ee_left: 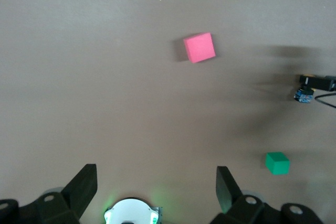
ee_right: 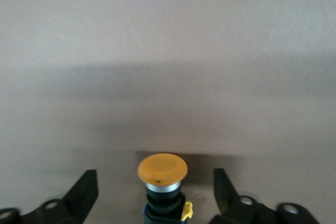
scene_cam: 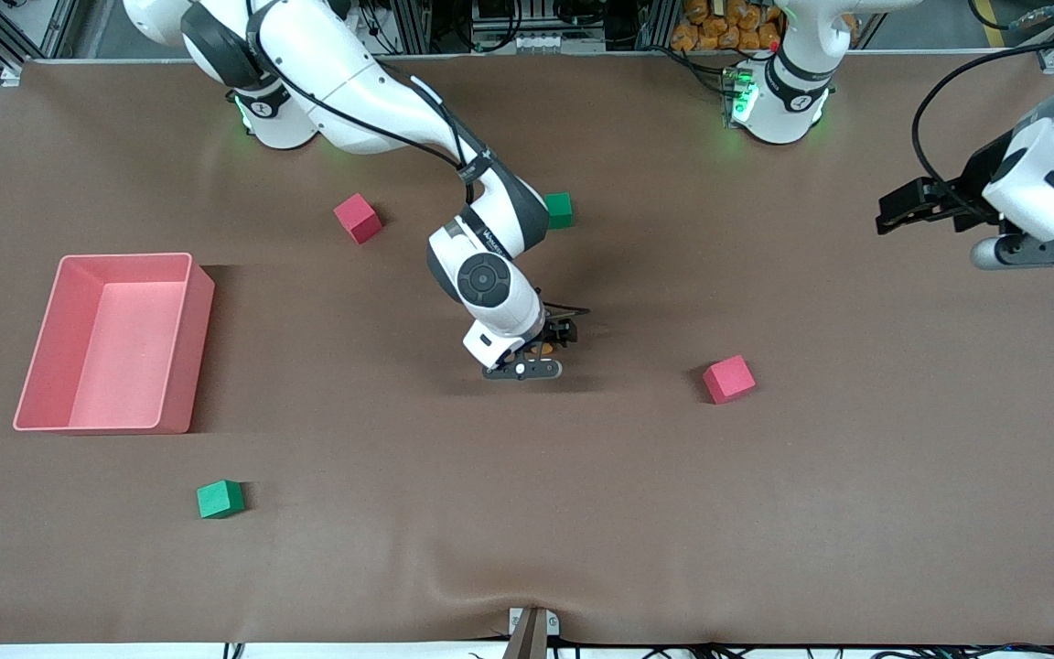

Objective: Place and upright button with both arms
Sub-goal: 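Carry the button to mid-table with the right gripper, then set the button down, open the right gripper while the left gripper approaches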

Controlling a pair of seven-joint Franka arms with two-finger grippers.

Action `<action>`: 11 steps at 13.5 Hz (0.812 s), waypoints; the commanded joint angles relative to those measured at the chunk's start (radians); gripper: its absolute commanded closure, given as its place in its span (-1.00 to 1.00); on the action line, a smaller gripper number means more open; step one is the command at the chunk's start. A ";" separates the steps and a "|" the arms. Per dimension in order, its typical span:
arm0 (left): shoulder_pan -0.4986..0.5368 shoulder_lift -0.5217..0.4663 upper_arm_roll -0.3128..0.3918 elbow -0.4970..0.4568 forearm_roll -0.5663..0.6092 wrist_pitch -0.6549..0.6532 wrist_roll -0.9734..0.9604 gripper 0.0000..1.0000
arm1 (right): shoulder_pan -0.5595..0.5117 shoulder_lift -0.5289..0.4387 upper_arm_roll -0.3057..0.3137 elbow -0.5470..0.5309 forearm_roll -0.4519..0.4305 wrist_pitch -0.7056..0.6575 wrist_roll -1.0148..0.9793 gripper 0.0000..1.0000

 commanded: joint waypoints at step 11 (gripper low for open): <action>-0.347 0.338 -0.025 0.104 -0.072 0.112 -0.310 -1.00 | -0.483 -0.278 -0.004 0.127 -0.091 -0.545 -0.105 -1.00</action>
